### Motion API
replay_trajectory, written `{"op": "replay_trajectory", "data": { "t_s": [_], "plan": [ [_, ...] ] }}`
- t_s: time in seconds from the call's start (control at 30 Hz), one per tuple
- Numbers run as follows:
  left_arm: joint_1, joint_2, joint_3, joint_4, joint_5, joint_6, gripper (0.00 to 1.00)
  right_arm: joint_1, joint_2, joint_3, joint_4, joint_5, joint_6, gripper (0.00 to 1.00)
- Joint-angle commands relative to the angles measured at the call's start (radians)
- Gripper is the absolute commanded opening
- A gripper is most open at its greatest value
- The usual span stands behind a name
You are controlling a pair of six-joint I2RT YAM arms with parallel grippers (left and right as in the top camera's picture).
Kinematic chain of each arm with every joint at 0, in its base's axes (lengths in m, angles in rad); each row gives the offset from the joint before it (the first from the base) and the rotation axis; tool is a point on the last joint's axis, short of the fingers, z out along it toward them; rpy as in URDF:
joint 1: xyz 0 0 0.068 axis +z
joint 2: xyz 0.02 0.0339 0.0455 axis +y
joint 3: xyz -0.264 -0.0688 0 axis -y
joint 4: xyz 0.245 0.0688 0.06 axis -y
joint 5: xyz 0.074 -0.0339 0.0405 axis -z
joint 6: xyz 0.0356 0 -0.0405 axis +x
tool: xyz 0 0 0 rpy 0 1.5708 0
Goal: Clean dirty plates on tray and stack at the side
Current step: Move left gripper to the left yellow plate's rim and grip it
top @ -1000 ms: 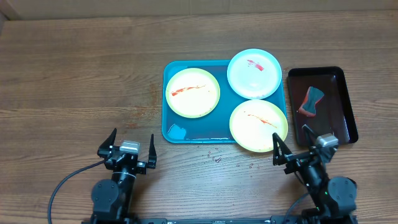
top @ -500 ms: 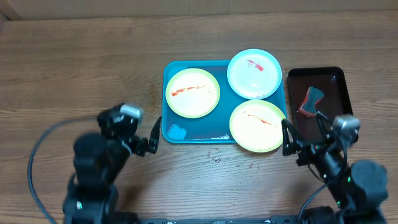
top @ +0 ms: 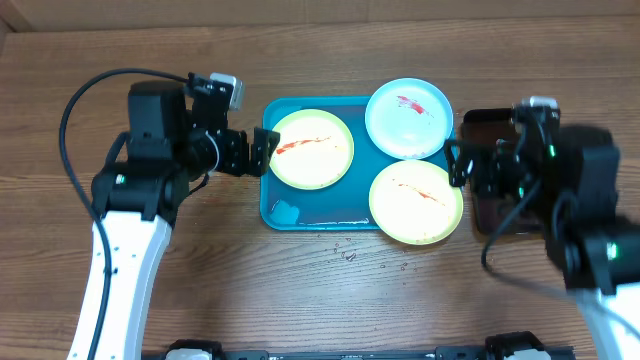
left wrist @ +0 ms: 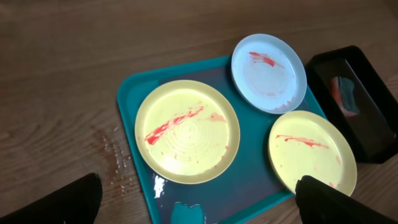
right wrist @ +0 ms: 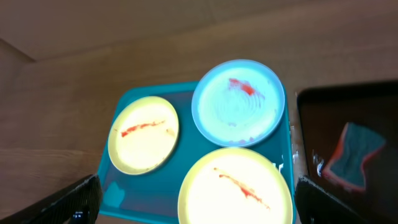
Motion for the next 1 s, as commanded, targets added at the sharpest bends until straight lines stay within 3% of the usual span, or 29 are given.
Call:
{"op": "replay_trajectory", "data": {
  "t_s": [0.0, 0.13, 0.43, 0.53, 0.63, 0.77, 0.97],
  "plan": [
    [-0.001, 0.056, 0.032, -0.015, 0.030, -0.111, 1.00, -0.029, 0.143, 0.170, -0.102, -0.008, 0.001, 1.00],
    [-0.001, 0.101, 0.031, -0.018, 0.029, -0.123, 1.00, -0.036, 0.251, 0.266, -0.177, -0.008, 0.001, 1.00],
    [-0.006, 0.158, 0.029, -0.005, 0.058, -0.187, 1.00, -0.040, 0.320, 0.267, -0.109, -0.007, 0.023, 1.00],
    [-0.048, 0.190, 0.029, -0.009, 0.047, -0.218, 0.79, -0.073, 0.321, 0.267, -0.106, 0.023, 0.094, 1.00],
    [-0.129, 0.245, 0.029, -0.060, -0.120, -0.418, 0.65, -0.133, 0.321, 0.267, -0.108, 0.022, 0.155, 1.00],
    [-0.234, 0.329, 0.029, -0.172, -0.378, -0.735, 0.64, -0.204, 0.321, 0.267, -0.132, 0.018, 0.222, 1.00],
    [-0.321, 0.445, 0.029, -0.192, -0.438, -0.895, 0.57, -0.230, 0.321, 0.266, -0.162, 0.023, 0.234, 1.00]
  ]
}}
